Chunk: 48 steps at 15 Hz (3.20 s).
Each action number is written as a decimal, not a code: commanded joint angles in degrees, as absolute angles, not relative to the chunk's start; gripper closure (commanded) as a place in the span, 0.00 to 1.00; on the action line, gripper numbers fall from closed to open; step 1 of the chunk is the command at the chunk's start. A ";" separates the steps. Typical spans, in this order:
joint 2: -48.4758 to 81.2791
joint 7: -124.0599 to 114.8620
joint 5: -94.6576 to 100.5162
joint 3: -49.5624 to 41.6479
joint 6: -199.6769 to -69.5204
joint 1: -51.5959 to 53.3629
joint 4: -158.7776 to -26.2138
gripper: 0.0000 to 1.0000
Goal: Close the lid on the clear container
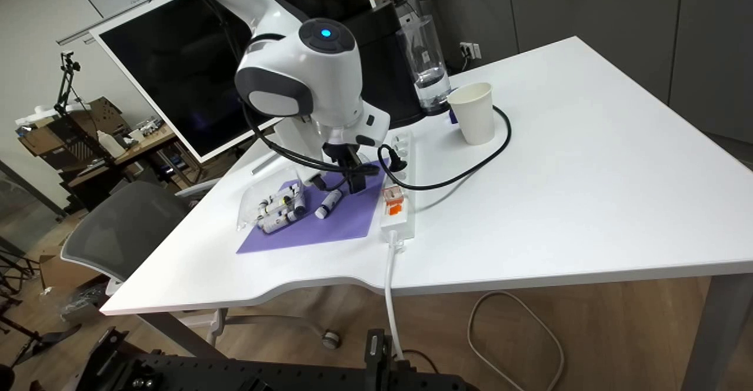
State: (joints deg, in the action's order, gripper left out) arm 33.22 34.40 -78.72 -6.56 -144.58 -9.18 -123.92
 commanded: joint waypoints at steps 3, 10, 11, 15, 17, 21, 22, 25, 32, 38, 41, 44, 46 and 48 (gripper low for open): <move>34.14 38.42 -79.81 -5.60 -141.01 -10.77 -121.89 0.00; 33.39 42.87 -80.39 -5.47 -136.48 -11.08 -122.22 0.00; 32.77 44.56 -80.77 -5.46 -136.49 -10.91 -122.83 0.00; 31.61 50.30 -83.19 -5.82 -138.00 -10.19 -123.85 0.00; 30.92 53.61 -85.34 -5.89 -138.31 -10.04 -124.34 0.00; 28.92 61.27 -89.03 -6.25 -138.09 -9.36 -125.87 0.00; 28.32 62.95 -89.71 -6.35 -138.24 -9.09 -126.39 0.00; 25.93 68.35 -91.28 -6.55 -138.88 -8.06 -128.41 0.00; 19.41 81.26 -95.32 -6.33 -145.80 -4.24 -133.59 0.00; 14.69 89.78 -98.08 -5.60 -150.96 -1.84 -136.89 0.00; 12.28 92.34 -97.58 -5.31 -153.35 -0.78 -138.44 0.00; 10.27 93.25 -95.61 -4.95 -154.47 0.19 -139.98 0.00; 9.14 93.17 -93.35 -4.50 -154.00 0.67 -141.07 0.00; 8.41 93.03 -91.51 -4.11 -154.19 1.32 -141.64 0.00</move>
